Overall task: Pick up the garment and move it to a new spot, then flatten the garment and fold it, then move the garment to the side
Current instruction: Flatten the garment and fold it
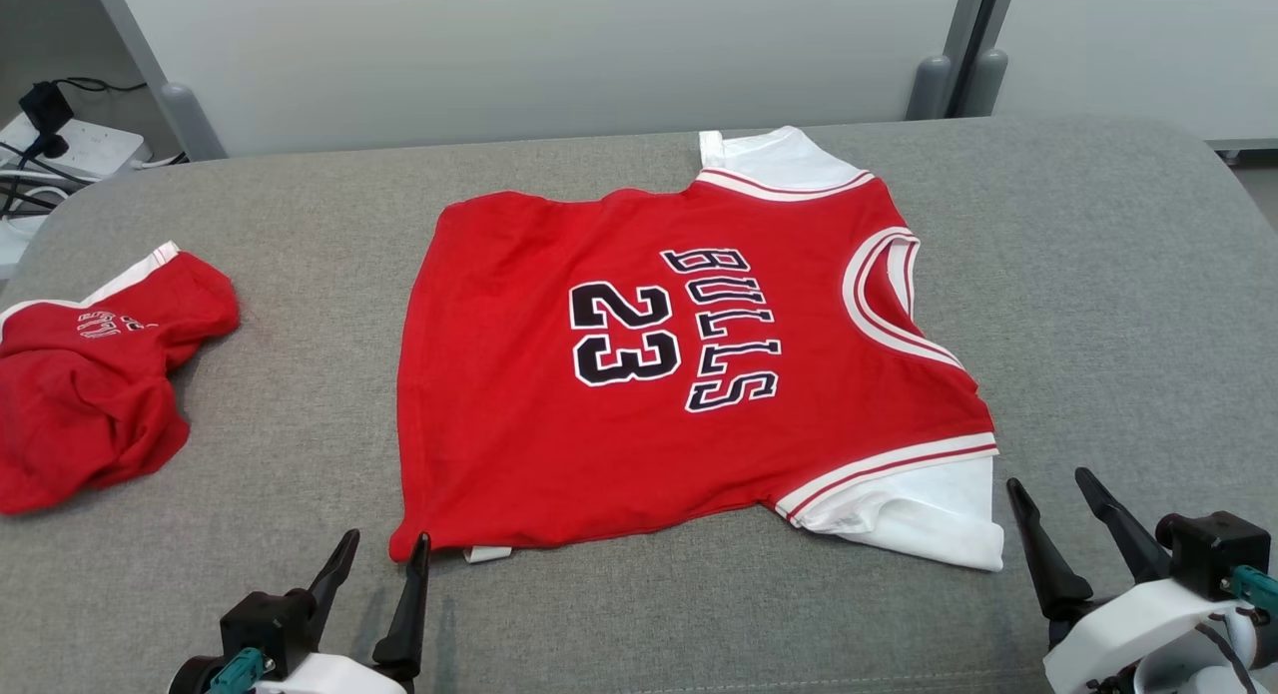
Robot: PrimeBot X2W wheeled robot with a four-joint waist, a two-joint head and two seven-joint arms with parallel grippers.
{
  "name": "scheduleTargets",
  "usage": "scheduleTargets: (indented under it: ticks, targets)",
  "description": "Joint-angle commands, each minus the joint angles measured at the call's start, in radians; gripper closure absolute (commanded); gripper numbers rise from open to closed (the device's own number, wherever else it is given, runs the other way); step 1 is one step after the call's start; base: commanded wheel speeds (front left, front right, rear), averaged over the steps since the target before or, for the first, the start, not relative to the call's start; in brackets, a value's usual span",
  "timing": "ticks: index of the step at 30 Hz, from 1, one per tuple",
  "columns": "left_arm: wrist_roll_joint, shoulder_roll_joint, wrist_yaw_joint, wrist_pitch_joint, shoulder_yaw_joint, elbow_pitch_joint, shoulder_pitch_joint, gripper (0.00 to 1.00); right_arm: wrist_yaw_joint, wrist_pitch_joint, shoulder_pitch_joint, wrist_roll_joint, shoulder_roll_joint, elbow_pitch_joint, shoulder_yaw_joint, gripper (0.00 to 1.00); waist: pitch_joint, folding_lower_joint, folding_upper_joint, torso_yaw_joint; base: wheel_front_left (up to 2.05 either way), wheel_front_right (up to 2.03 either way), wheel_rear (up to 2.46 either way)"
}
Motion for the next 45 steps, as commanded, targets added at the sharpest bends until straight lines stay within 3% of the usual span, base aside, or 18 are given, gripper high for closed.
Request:
scheduleTargets:
  ticks: [1, 31, 35, 37, 40, 45]
  targets:
    - [0.009, 0.011, 0.000, -0.009, 0.035, -0.025, -0.004, 0.00, 0.004, -0.013, 0.001, -0.002, -0.014, -0.018, 0.012, 0.00, 0.001, 0.0000, -0.0001, 0.002, 0.00, 0.00, 0.00]
    - [-0.012, 0.035, 0.000, -0.009, -0.039, -0.014, -0.053, 0.00, 0.004, -0.013, -0.093, 0.201, 0.044, 0.261, 0.090, 0.00, 0.081, 0.0000, -0.0001, 0.057, 0.00, 0.00, 0.00]
    - [-0.015, 0.036, 0.000, -0.009, -0.041, -0.015, -0.057, 0.00, 0.004, -0.013, -0.102, 0.218, 0.044, 0.276, 0.095, 0.31, 0.087, 0.0000, -0.0001, 0.060, 0.00, 0.00, 0.00]
    - [-0.015, 0.037, 0.000, -0.009, -0.040, -0.016, -0.058, 0.00, 0.004, -0.013, -0.105, 0.225, 0.044, 0.275, 0.095, 0.52, 0.088, 0.0000, -0.0001, 0.060, 0.00, 0.00, 0.00]
    - [-0.017, 0.037, 0.000, -0.009, -0.040, -0.016, -0.058, 0.00, 0.004, -0.013, -0.110, 0.227, 0.040, 0.271, 0.097, 0.61, 0.091, 0.0000, -0.0001, 0.058, 0.00, 0.00, 0.00]
    - [-0.019, 0.035, 0.000, -0.009, -0.043, -0.015, -0.061, 0.00, 0.004, -0.013, -0.113, 0.216, 0.033, 0.239, 0.090, 0.95, 0.091, 0.0000, -0.0001, 0.054, 0.00, 0.00, 0.00]
